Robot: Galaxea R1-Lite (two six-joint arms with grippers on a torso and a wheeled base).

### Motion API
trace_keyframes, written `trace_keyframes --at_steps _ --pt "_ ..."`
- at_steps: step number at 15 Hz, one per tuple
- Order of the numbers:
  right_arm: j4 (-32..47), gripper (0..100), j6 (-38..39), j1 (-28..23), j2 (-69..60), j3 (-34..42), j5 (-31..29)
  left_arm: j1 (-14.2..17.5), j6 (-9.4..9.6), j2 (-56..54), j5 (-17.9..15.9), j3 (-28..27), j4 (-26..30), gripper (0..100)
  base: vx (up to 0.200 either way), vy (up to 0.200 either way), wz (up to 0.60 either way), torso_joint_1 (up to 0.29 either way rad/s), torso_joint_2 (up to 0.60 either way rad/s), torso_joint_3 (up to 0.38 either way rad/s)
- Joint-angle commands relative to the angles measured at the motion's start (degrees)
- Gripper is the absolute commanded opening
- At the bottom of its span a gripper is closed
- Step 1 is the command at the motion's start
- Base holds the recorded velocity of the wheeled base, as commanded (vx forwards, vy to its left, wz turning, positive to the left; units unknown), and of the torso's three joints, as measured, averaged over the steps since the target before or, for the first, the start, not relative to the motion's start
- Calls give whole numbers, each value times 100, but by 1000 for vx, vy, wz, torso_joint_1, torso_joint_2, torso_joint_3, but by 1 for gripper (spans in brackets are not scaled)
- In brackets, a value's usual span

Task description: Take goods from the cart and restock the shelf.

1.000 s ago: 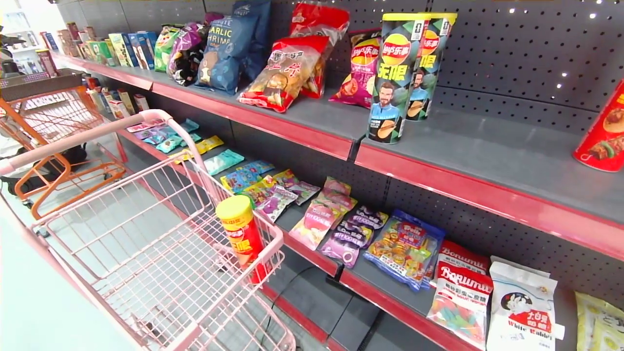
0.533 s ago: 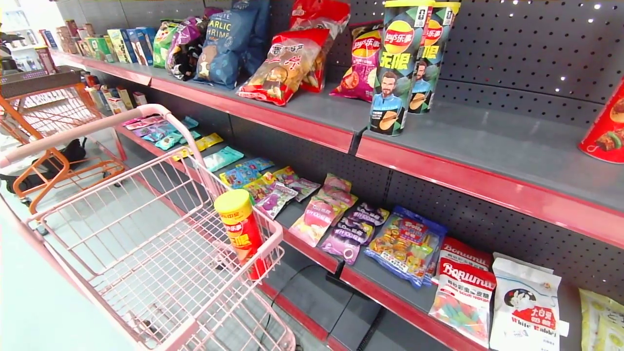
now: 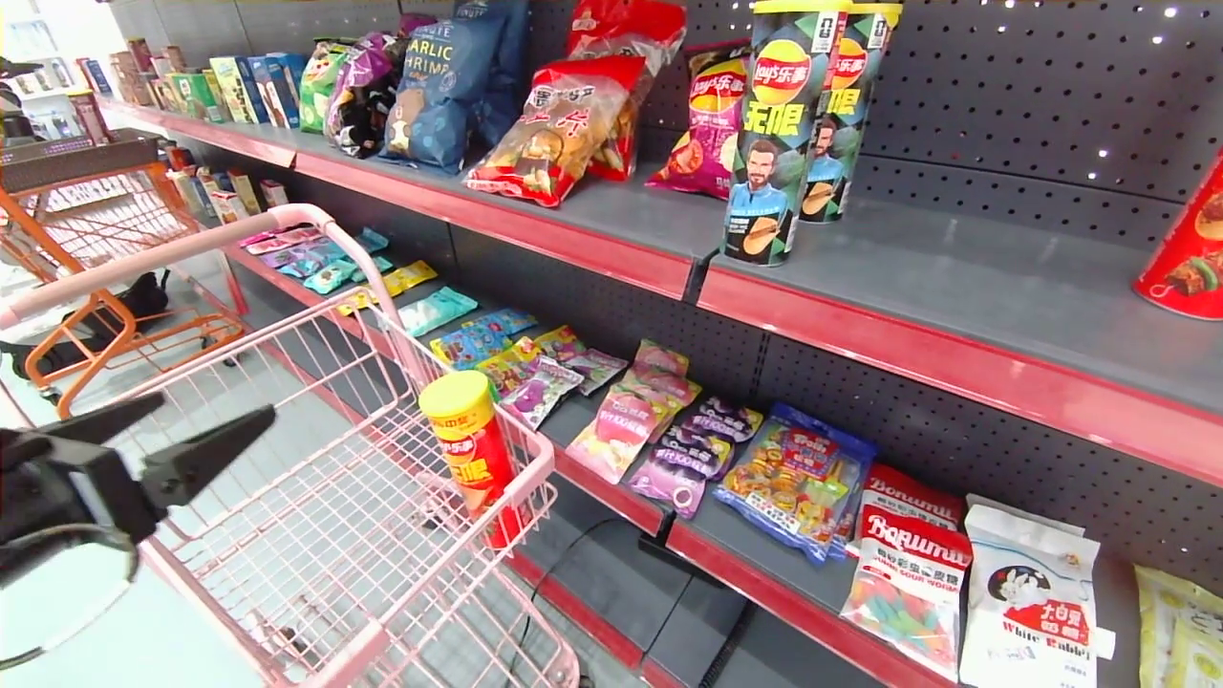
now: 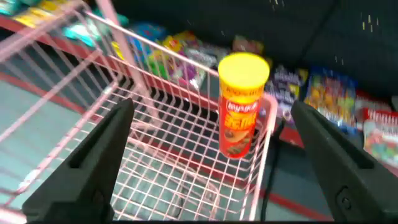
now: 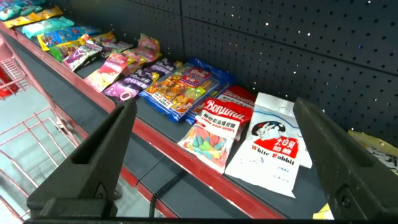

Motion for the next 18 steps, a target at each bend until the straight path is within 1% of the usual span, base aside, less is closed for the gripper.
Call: trace_keyframes --at_steps 1,3,4,5,6,7,10,12,13,14,15,18 --pt "-1 100 -2 0 2 0 1 -24 460 2369 -660 622 -1464 100 0 0 0 0 0 0" --pt "-1 100 -10 0 2 0 1 -41 504 2993 -836 613 -2009 100 0 0 0 0 0 0" --pt "-1 100 -10 0 2 0 1 -94 504 3186 -836 569 -2176 100 0 0 0 0 0 0" --pt "-1 100 -10 0 2 0 1 -191 495 3467 -862 490 -2562 100 0 0 0 0 0 0" --pt "-1 100 -10 0 2 0 1 -243 495 3626 -924 438 -2703 100 0 0 0 0 0 0" --pt "-1 100 -10 0 2 0 10 -305 513 3810 -1029 332 -2773 100 0 0 0 0 0 0" --pt "-1 100 -19 0 2 0 10 -533 522 4223 -1047 -151 -2791 100 0 0 0 0 0 0" --pt "-1 100 -28 0 2 0 10 -612 531 4452 -1047 -503 -2791 100 0 0 0 0 0 0" --pt "-1 100 -28 0 2 0 10 -648 601 4566 -1047 -626 -2791 100 0 0 0 0 0 0" --pt "-1 100 -28 0 2 0 10 -700 654 4636 -1056 -679 -2791 100 0 0 0 0 0 0" --pt "-1 100 -28 0 2 0 10 -806 654 4698 -1056 -705 -2791 100 0 0 0 0 0 0" --pt "-1 100 -28 0 2 0 10 -929 733 4961 -1047 -846 -2800 100 0 0 0 0 0 0"
